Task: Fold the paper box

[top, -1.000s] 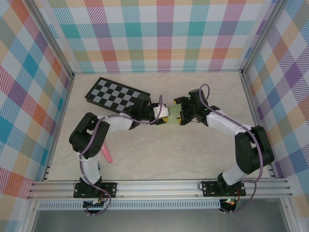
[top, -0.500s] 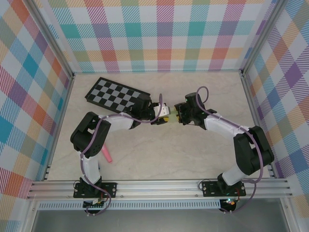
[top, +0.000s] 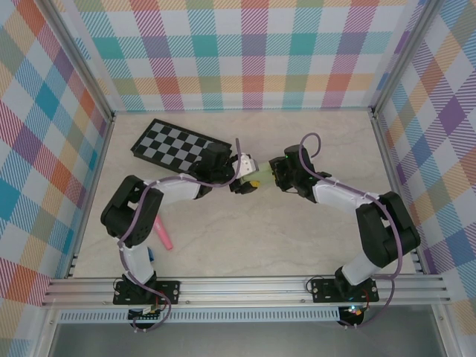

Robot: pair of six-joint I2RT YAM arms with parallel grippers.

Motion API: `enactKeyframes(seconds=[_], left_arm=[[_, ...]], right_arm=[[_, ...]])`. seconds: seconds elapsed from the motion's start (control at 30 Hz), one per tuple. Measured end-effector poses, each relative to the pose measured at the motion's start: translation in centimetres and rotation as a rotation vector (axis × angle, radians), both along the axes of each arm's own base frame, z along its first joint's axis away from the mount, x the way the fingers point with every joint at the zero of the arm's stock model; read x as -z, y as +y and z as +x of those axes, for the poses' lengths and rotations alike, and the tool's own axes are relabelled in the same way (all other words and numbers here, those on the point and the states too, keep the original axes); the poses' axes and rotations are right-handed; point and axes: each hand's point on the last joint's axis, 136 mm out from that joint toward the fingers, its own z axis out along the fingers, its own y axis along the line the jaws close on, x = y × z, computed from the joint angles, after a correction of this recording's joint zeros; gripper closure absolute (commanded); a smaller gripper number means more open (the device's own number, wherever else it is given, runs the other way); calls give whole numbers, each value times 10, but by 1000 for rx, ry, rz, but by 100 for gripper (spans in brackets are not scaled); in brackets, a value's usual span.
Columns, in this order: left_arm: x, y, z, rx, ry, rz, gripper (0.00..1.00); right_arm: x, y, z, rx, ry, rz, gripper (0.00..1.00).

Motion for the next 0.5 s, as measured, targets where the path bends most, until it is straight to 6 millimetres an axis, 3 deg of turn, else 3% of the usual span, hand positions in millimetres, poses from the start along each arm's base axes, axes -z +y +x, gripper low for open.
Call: enactKeyframes(seconds=[0.07,0.23,0.27,0.33,0.43,0.5], left_arm=[[-14,7,0,-37,34,-35,19],[-75,22,-8,-104,50,-167,10],[-88,26,-12,-117,48,-200,0],[-106,33,-15,-164,62,-254,0],[-121,49,4,-330,157,-315,0],[-128,65,32,-521,265,-318,0]], right_arm=[[0,1,3,-1,-9,-6,65],[1,4,11,-5,-33,-8,65],[1,5,13,-6,-35,-10,65],[0,6,17,-6,-39,-11,66],[1,8,21,-13,-48,-18,67],[1,9,22,-20,-55,-25,69]])
